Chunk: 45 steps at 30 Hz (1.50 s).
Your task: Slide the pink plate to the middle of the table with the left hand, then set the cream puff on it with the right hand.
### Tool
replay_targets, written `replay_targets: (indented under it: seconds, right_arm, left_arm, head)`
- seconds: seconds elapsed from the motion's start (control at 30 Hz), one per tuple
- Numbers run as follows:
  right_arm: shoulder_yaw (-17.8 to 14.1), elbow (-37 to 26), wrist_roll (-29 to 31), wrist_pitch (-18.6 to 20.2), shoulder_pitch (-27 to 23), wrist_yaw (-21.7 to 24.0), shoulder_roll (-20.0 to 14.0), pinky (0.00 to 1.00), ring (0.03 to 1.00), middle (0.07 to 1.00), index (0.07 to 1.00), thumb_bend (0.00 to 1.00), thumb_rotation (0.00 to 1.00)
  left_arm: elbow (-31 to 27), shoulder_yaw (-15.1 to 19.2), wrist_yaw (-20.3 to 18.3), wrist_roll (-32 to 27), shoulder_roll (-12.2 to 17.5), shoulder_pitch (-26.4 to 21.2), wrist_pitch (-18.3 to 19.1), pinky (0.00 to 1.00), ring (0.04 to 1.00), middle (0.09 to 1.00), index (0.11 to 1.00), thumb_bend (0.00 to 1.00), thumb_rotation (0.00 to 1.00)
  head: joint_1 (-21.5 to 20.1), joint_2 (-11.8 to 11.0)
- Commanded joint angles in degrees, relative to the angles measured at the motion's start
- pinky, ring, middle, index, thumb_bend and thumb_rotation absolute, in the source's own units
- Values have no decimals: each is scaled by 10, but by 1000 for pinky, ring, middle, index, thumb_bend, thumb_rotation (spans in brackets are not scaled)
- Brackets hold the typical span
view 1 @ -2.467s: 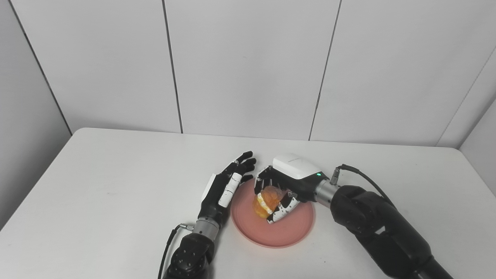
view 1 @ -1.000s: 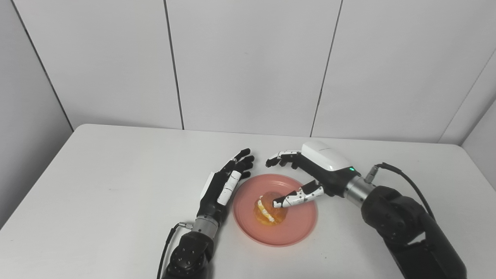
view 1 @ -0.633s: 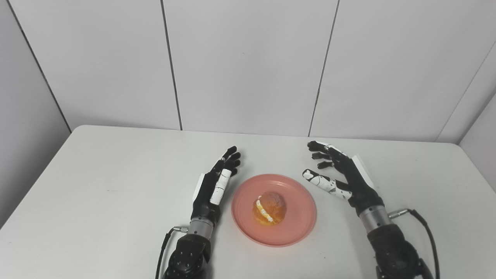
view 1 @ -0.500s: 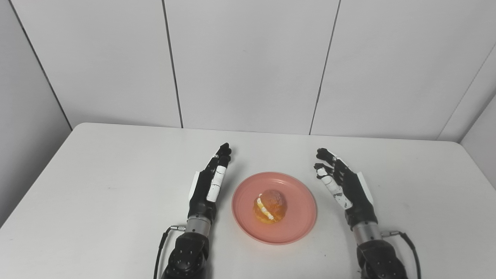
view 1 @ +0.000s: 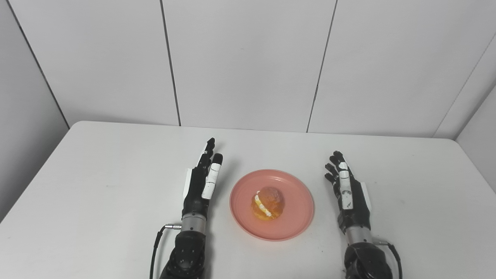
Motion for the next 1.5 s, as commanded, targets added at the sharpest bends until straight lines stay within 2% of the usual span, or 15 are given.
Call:
replay_targets:
  seconds: [0.0,0.3,0.67,1.17,1.47]
  right_arm:
    - [9,20,-5,-31,9,-2,2,923,912,937,929,838,1000]
    - [26,31,-28,-44,12,-15,-6,936,916,936,918,843,1000]
    - [30,27,-19,-37,13,-13,-10,906,915,936,912,861,1000]
    - [31,18,-5,-27,13,-8,-11,895,913,942,915,883,1000]
    - [35,-37,12,7,41,-2,-2,907,914,950,919,884,994]
  left_arm:
    - [-1,-1,11,10,1,-3,-6,968,980,965,923,781,1000]
    - [-4,3,1,-8,2,-2,9,998,1000,977,936,779,1000]
    - [-33,-1,-5,-14,-1,4,46,1000,990,982,935,802,1000]
    - [-37,-6,-7,-14,1,5,48,975,971,971,934,808,1000]
    - [-102,-4,-36,-53,-1,36,83,1000,990,973,945,808,1000]
  head:
    - [-2,1]
    - [-3,2]
    - [-3,2]
    - [-6,3]
    - [-11,9]
